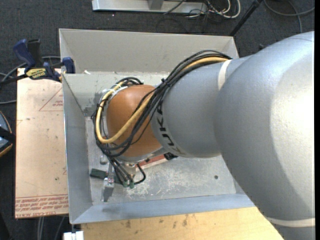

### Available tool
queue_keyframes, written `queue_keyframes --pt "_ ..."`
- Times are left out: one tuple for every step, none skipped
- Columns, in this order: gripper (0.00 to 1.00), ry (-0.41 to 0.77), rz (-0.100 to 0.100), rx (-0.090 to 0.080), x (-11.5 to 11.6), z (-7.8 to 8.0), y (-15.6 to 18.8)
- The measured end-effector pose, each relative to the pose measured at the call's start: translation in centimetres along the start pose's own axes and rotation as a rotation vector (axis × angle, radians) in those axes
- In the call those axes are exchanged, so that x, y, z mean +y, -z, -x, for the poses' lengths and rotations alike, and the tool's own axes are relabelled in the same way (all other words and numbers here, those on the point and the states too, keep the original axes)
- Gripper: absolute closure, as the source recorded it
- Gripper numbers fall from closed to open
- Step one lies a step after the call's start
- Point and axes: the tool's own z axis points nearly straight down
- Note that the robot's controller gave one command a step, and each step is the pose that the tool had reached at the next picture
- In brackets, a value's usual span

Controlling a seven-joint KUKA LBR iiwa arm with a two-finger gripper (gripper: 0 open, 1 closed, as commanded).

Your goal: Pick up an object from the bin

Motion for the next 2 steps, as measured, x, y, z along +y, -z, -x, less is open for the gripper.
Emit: queue_keyframes --pt "0.0 -0.206 0.002 -0.002 -1.6 0.8 -1.1" --pt "0.0 -0.277 0.005 -0.005 -0.9 1.7 -5.6"
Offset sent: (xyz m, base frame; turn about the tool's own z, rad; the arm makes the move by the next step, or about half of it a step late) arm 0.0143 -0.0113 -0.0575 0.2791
